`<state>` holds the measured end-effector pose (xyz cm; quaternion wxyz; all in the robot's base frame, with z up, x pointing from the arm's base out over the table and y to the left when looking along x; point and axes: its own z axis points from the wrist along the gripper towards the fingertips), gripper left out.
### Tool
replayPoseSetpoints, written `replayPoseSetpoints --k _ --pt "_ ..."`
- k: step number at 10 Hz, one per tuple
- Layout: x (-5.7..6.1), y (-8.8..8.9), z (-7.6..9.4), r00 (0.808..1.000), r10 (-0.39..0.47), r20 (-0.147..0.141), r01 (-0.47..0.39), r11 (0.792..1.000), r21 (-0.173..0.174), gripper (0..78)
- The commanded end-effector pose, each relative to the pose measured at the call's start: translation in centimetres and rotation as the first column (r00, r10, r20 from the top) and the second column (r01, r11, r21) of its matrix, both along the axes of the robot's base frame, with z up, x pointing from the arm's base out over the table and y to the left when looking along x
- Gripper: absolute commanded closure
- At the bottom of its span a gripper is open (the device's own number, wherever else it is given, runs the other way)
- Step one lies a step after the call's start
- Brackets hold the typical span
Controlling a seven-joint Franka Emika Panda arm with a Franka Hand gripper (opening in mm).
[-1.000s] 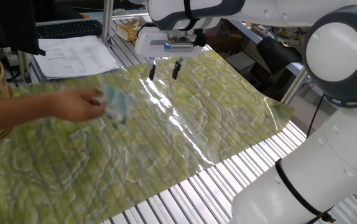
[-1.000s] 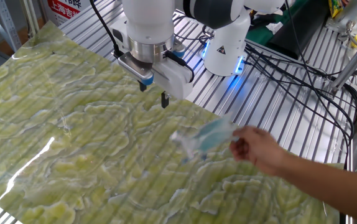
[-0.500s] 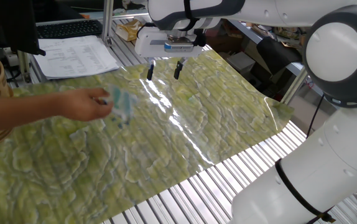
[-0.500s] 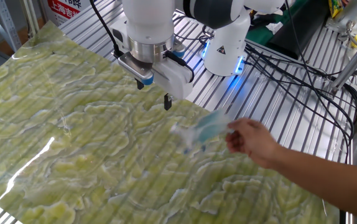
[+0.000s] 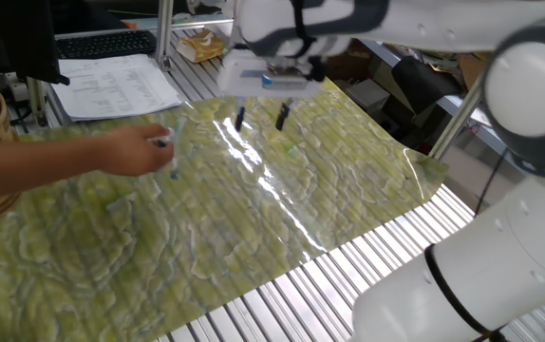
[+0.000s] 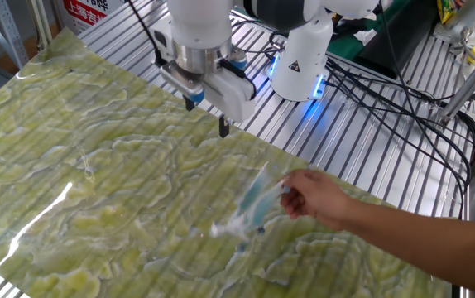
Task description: Receive something handed over by a human
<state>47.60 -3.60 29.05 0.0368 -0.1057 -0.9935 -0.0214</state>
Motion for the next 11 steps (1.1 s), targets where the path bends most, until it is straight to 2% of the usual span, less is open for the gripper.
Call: replayPoseSetpoints --k 1,2,3,4,5,7,8,9,10,11 --pt "-5.4 -1.8 -0.6 0.94 -0.34 -0.03 0.341 0.934 0.103 0.2" --pt "-3.2 -0.8 0.3 0.92 -0.389 -0.048 0.392 0.915 0.099 0.2" --pt "-2.8 -0.6 0.5 0.898 -0.435 -0.061 0.439 0.894 0.087 0.2" --pt "-2.8 -0.6 0.5 0.866 -0.494 -0.074 0.498 0.864 0.069 0.2" --pt "-2.8 -0.6 0.5 0.849 -0.523 -0.069 0.527 0.849 0.043 0.2" --pt "-2.8 -0.6 0.5 0.849 -0.527 -0.036 0.527 0.85 -0.009 0.2" --pt "-2.9 -1.0 0.4 0.856 -0.517 -0.03 0.516 0.856 -0.017 0.2" --pt "-3.5 -2.4 0.0 0.867 -0.498 -0.031 0.498 0.867 -0.013 0.2" --pt "-4.8 -5.5 -0.8 0.889 -0.455 -0.042 0.456 0.89 0.012 0.2" --pt "-5.0 -5.8 -0.9 0.89 -0.453 -0.043 0.454 0.891 0.014 0.2"
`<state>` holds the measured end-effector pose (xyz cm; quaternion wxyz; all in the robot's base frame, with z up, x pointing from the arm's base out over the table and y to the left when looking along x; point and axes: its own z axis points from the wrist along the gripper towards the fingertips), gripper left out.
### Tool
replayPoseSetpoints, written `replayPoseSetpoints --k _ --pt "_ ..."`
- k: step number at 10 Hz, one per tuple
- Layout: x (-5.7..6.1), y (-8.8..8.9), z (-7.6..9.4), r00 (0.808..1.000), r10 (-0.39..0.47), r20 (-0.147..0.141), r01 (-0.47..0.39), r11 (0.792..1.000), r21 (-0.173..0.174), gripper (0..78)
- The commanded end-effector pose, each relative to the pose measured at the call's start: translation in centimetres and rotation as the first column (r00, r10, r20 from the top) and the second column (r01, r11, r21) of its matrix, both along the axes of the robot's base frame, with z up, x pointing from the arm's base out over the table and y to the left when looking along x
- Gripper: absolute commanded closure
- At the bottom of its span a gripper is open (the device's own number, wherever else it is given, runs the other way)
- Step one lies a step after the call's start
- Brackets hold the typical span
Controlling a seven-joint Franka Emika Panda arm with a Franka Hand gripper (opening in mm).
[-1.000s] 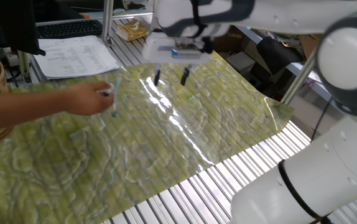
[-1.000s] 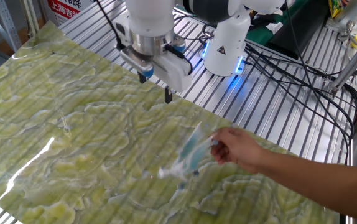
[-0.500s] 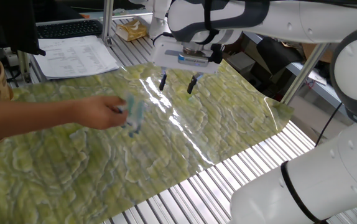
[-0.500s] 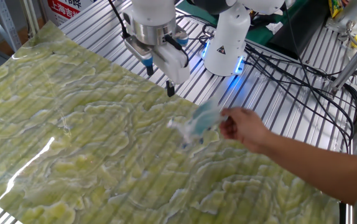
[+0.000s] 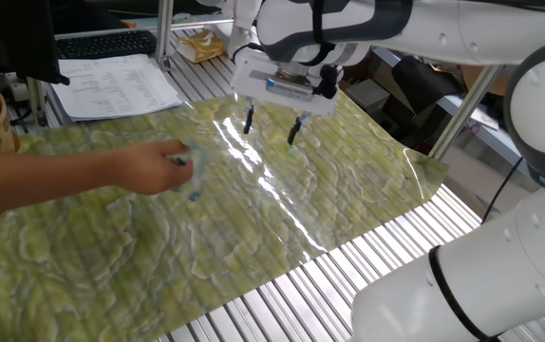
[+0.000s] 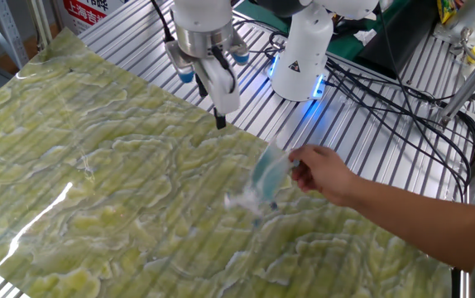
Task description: Receive something handed over by a human
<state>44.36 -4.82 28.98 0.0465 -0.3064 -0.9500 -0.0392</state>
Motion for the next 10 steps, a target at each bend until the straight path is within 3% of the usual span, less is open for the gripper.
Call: replayPoseSetpoints --k 1,3,6,9,10 --pt "-2.9 -6.3 -1.8 0.998 -0.057 -0.015 0.058 0.998 0.038 0.2" --pt "-2.5 -5.2 -2.5 0.996 -0.092 -0.012 0.092 0.995 0.047 0.2" --pt "-2.5 -5.2 -2.5 0.982 -0.185 -0.033 0.187 0.981 0.059 0.2" --pt "-2.5 -5.2 -2.5 0.956 -0.283 -0.072 0.29 0.951 0.11 0.2" --pt "-3.0 -4.2 -2.4 0.95 -0.303 -0.068 0.309 0.945 0.102 0.2"
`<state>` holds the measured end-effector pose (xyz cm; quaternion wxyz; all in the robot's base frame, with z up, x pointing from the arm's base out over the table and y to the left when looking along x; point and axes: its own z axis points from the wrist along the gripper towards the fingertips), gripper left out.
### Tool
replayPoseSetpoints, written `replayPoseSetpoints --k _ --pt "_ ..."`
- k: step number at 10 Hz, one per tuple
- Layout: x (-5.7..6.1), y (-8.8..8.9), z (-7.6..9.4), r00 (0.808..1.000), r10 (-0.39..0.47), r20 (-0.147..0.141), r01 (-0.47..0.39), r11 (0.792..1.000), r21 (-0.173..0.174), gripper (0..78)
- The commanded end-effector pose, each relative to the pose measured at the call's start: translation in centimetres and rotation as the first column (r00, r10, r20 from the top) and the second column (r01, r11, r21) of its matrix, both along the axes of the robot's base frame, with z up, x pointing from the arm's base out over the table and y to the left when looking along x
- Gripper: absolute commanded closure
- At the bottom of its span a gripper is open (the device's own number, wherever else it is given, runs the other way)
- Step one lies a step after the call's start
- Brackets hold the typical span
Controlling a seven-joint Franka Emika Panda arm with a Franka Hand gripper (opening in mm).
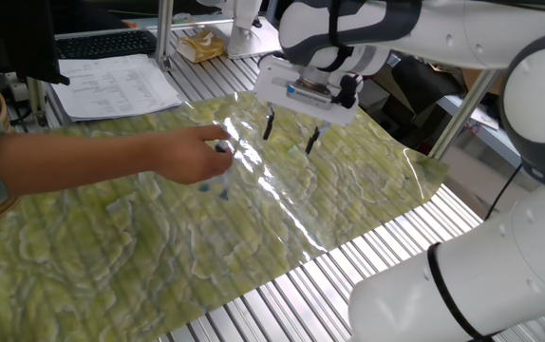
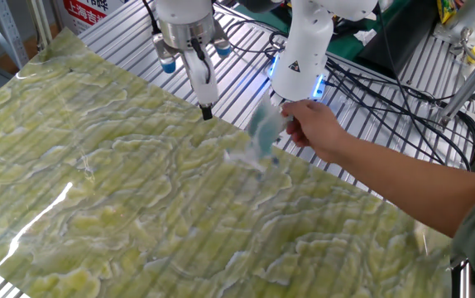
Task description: Receive something handed over by a human
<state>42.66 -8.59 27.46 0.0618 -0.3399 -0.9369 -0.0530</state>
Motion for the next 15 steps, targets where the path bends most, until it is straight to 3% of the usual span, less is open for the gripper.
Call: replayPoseSetpoints --k 1,2,4,5,6,7,8,9,10,11,12,13,14,15 --pt "-1.5 -0.1 -0.8 0.971 -0.237 -0.037 0.239 0.968 0.075 0.2" --pt "-3.0 1.8 -1.1 0.969 -0.245 -0.028 0.246 0.964 0.096 0.2" --pt "-3.4 2.4 -0.9 0.974 -0.224 -0.028 0.226 0.971 0.076 0.2" --pt "-3.6 2.2 0.0 0.978 -0.204 -0.038 0.206 0.976 0.071 0.2" --pt "-4.2 1.2 1.6 0.979 -0.193 -0.063 0.198 0.978 0.068 0.2" --pt "-5.2 -0.3 3.2 0.98 -0.189 -0.068 0.193 0.979 0.066 0.2" --pt "-6.6 -1.6 3.6 0.98 -0.186 -0.063 0.189 0.981 0.047 0.2" --pt "-7.5 -2.1 2.0 0.981 -0.192 -0.028 0.193 0.98 0.051 0.2" --pt "-7.3 -1.4 -0.5 0.981 -0.194 0.006 0.193 0.98 0.048 0.2" --pt "-6.6 -0.4 -2.4 0.982 -0.186 0.017 0.184 0.981 0.066 0.2" --pt "-5.7 0.5 -3.2 0.982 -0.185 0.022 0.183 0.98 0.074 0.2" --pt "-4.6 1.6 -3.1 0.981 -0.193 0.019 0.191 0.978 0.08 0.2" --pt "-4.0 2.0 -2.2 0.982 -0.186 0.006 0.185 0.976 0.114 0.2" --pt "-3.6 2.5 -1.2 0.982 -0.188 0.003 0.186 0.975 0.123 0.2"
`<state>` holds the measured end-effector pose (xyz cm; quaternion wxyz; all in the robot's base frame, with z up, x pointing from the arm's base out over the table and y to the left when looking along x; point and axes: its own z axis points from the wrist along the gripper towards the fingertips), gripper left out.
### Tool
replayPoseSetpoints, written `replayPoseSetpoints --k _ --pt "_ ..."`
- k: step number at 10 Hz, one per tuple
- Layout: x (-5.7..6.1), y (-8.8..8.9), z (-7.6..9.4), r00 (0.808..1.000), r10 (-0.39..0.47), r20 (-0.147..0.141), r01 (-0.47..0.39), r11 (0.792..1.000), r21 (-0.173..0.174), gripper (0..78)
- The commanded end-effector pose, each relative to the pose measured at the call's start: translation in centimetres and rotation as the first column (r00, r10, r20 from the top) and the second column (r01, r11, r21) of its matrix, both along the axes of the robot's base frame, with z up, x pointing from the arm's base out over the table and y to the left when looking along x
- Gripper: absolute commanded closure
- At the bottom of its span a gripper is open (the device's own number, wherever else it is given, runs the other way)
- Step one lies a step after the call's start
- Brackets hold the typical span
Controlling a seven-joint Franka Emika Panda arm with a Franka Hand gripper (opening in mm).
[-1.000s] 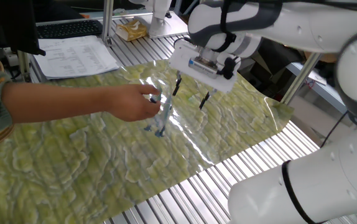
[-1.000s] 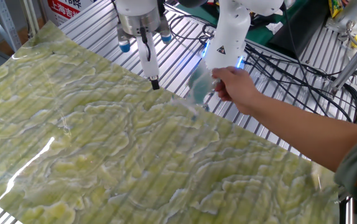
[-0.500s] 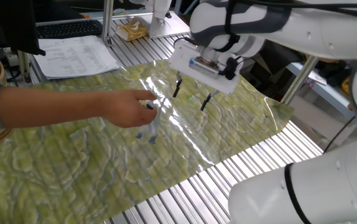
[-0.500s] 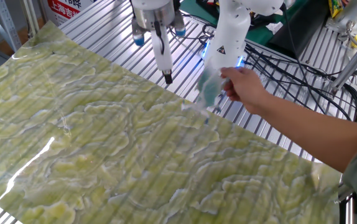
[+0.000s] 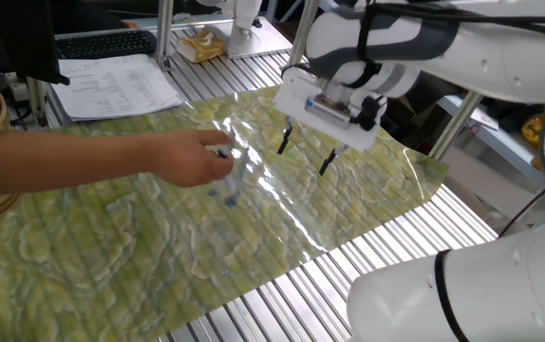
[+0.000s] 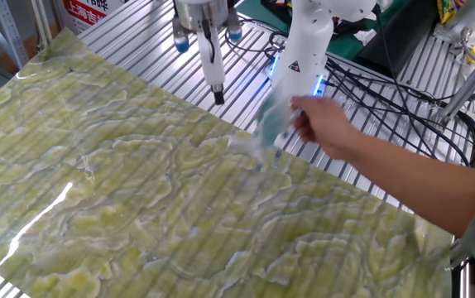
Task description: Receive something handed over by a human
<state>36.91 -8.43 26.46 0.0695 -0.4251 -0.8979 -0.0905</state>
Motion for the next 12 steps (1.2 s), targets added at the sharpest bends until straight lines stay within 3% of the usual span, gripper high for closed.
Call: replayPoseSetpoints --k 1,3,4,5,6,7,8,9,11,12 --pt "2.2 2.6 0.2 1.0 0.001 0.025 -0.002 0.999 0.051 0.2" --pt "2.8 3.9 2.7 1.0 -0.01 0.026 0.008 0.997 0.08 0.2" --pt "2.8 4.0 3.0 1.0 -0.011 0.021 0.009 0.997 0.071 0.2" --pt "2.5 3.6 4.1 1.0 0.012 -0.005 -0.012 1.0 -0.023 0.2" --pt "2.5 3.6 4.1 0.999 0.039 -0.024 -0.039 0.999 -0.021 0.2" --pt "2.5 3.6 4.1 0.995 0.093 -0.025 -0.092 0.994 0.054 0.2" --pt "2.5 3.6 4.1 0.993 0.12 -0.014 -0.118 0.99 0.078 0.2" --pt "2.5 3.6 4.1 0.992 0.129 -0.011 -0.128 0.989 0.074 0.2" --pt "2.5 3.6 4.1 0.996 0.084 0.012 -0.085 0.996 0.022 0.2" --pt "2.5 3.6 4.1 0.997 0.074 0.02 -0.074 0.997 0.026 0.2"
